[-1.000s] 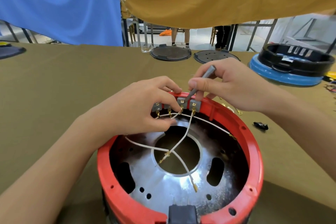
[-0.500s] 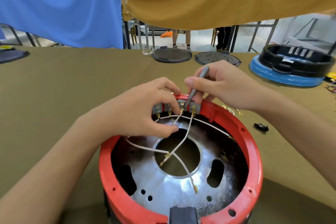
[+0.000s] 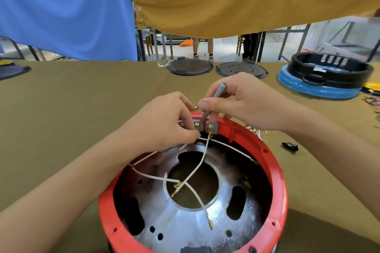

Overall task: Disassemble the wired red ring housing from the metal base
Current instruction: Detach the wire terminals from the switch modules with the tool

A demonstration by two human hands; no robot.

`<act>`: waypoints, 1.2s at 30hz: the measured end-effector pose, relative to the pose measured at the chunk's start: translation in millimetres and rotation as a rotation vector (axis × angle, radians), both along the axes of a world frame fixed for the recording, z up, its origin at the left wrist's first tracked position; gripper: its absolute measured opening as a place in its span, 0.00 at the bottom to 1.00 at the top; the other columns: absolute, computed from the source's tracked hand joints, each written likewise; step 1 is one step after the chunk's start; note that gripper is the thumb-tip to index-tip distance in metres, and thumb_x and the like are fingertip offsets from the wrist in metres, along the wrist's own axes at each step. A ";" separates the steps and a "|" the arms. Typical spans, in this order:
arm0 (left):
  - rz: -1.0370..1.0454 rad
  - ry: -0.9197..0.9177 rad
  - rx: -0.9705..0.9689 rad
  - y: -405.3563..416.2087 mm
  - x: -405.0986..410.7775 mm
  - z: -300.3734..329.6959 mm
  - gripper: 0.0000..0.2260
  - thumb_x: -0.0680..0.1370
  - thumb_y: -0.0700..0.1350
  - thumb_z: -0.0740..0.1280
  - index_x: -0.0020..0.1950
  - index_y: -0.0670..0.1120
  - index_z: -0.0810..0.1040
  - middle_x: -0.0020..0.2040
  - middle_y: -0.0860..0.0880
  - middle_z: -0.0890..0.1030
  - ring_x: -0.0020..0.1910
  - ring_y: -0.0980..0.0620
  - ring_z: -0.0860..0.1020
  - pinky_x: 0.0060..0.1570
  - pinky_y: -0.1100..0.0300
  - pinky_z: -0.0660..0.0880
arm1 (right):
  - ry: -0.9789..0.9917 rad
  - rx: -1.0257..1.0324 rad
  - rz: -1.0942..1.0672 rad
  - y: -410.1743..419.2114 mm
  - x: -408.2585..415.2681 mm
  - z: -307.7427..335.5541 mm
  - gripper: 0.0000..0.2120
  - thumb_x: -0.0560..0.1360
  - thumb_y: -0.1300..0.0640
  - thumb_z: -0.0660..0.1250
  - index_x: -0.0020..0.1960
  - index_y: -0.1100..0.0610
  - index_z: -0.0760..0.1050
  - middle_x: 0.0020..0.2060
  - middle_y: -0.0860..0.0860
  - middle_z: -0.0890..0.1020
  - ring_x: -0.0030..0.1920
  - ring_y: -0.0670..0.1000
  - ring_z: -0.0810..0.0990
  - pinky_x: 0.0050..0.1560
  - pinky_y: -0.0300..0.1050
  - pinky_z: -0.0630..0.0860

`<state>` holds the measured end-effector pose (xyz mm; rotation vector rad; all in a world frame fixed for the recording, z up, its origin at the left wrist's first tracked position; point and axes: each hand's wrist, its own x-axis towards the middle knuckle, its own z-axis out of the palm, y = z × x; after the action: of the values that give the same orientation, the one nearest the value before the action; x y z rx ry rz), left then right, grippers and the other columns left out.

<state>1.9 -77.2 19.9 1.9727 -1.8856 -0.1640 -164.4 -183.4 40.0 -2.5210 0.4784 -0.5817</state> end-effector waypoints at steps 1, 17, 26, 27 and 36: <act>0.004 0.043 -0.002 -0.5 0.6 -1.0 0.07 0.69 0.50 0.75 0.31 0.55 0.84 0.52 0.63 0.74 0.46 0.69 0.74 0.47 0.65 0.68 | -0.002 0.011 0.000 -0.8 -0.3 -0.1 0.12 0.77 0.44 0.67 0.43 0.51 0.82 0.33 0.43 0.85 0.35 0.51 0.81 0.39 0.51 0.78; -0.014 0.155 0.006 -3.4 9.4 -7.6 0.06 0.69 0.49 0.76 0.32 0.54 0.83 0.49 0.61 0.76 0.50 0.69 0.74 0.44 0.80 0.65 | -0.057 0.164 -0.105 -0.6 10.2 -12.6 0.22 0.81 0.45 0.63 0.37 0.60 0.81 0.29 0.54 0.83 0.24 0.52 0.73 0.31 0.48 0.73; -0.048 0.152 0.010 -2.7 10.5 -6.9 0.07 0.69 0.50 0.76 0.32 0.55 0.83 0.50 0.61 0.75 0.49 0.69 0.74 0.46 0.72 0.65 | -0.051 0.057 0.011 0.1 0.0 0.8 0.16 0.76 0.42 0.65 0.44 0.53 0.82 0.34 0.45 0.85 0.35 0.48 0.84 0.40 0.49 0.83; -0.055 0.151 0.011 -3.0 10.4 -6.7 0.07 0.69 0.50 0.76 0.32 0.55 0.83 0.49 0.62 0.75 0.49 0.69 0.73 0.46 0.71 0.65 | -0.020 -0.001 0.016 2.5 0.6 1.1 0.16 0.75 0.40 0.65 0.43 0.51 0.83 0.34 0.43 0.85 0.33 0.48 0.82 0.39 0.49 0.81; -0.078 0.188 0.022 -5.6 10.4 -5.6 0.06 0.70 0.49 0.77 0.33 0.53 0.85 0.51 0.61 0.75 0.50 0.69 0.74 0.49 0.68 0.69 | -0.039 0.160 -0.037 -2.0 5.9 -0.2 0.15 0.79 0.47 0.66 0.43 0.57 0.83 0.33 0.49 0.85 0.37 0.50 0.84 0.37 0.41 0.81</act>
<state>12.2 -82.8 14.4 1.8288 -1.8457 -0.3801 -158.5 -185.4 39.8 -2.3497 0.5364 -0.5813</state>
